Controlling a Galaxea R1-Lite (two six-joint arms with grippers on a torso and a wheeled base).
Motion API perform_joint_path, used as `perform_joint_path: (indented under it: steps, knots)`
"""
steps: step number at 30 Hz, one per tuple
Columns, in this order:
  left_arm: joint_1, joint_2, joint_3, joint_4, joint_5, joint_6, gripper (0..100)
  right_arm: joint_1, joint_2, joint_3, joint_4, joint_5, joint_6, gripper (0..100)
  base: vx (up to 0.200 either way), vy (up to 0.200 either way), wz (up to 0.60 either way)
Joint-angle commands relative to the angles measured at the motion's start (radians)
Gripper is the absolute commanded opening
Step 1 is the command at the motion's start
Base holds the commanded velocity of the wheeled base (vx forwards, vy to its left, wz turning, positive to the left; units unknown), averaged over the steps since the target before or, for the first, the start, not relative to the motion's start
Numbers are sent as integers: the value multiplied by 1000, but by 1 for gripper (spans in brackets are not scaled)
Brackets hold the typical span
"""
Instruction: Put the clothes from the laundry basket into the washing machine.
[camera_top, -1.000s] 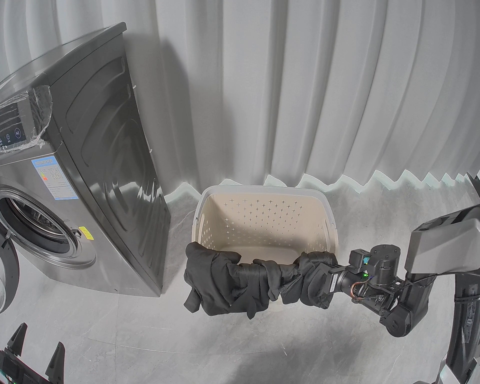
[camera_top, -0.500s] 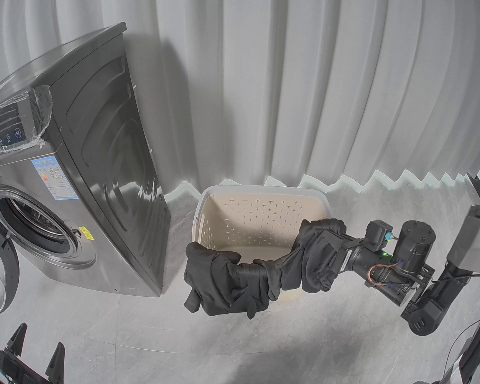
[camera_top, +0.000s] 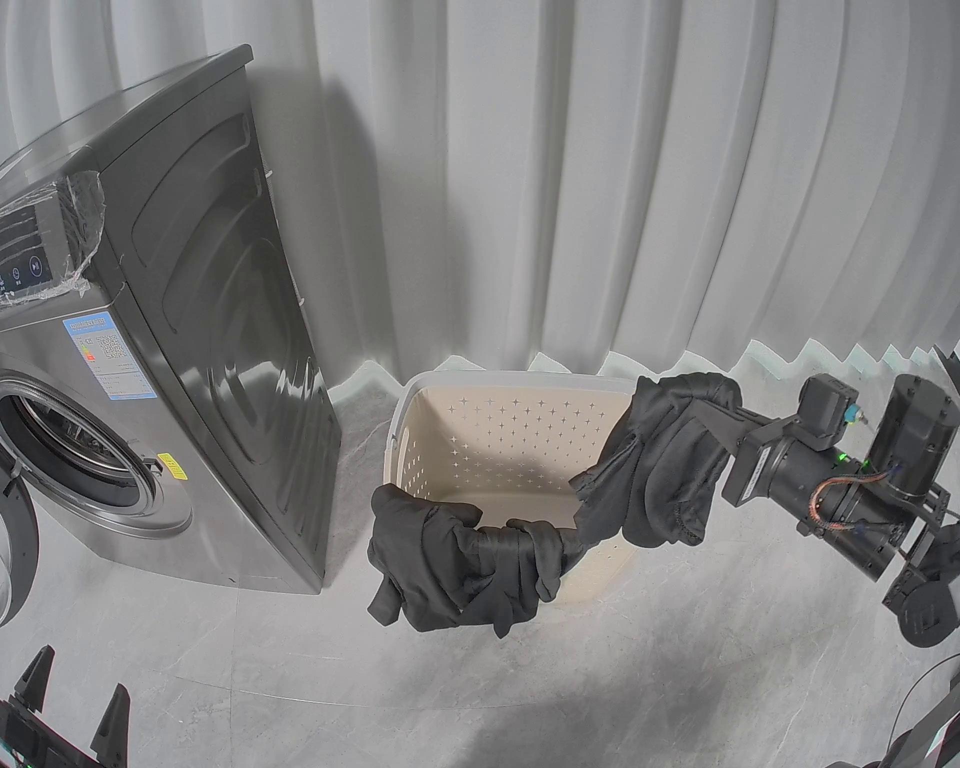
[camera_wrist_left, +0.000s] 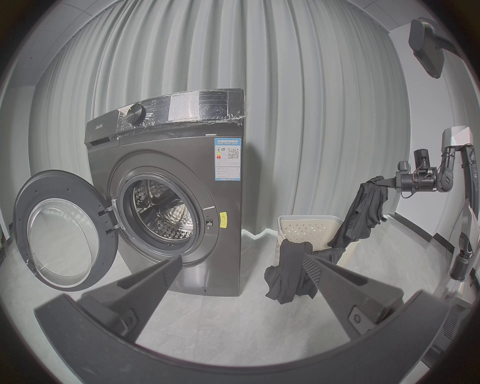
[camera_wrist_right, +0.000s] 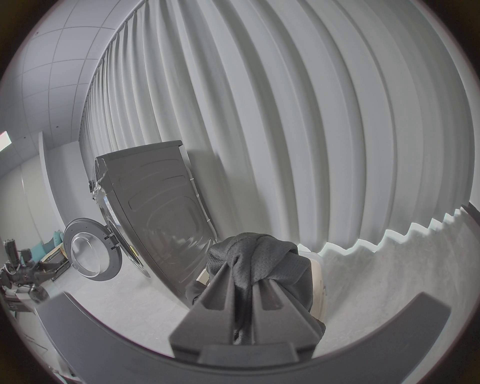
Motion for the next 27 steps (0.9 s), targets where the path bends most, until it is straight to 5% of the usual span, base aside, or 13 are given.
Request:
perform_joint_path:
  steps: [1,6,13,22,27]
  knots:
    - [0,-18,16,0,1,-1,100,-5,-122,-26,56,-21,2,0,0,0,0]
    - [0,-18,16,1,-1,-5,100,-3,-121,-35,61,-113,30,0,0,0,0]
    - [0,-18,16,1,-1,-5,100,-10,-116,-44,51,-119,34,0,-171,0,0]
    - [0,-18,16,1,-3,-3,100,-8,-121,-44,27,-103,27,0,0,0,0]
    - [0,-18,15,1,-4,-5,100,-3,-121,-29,2,-103,21,0,0,200,0]
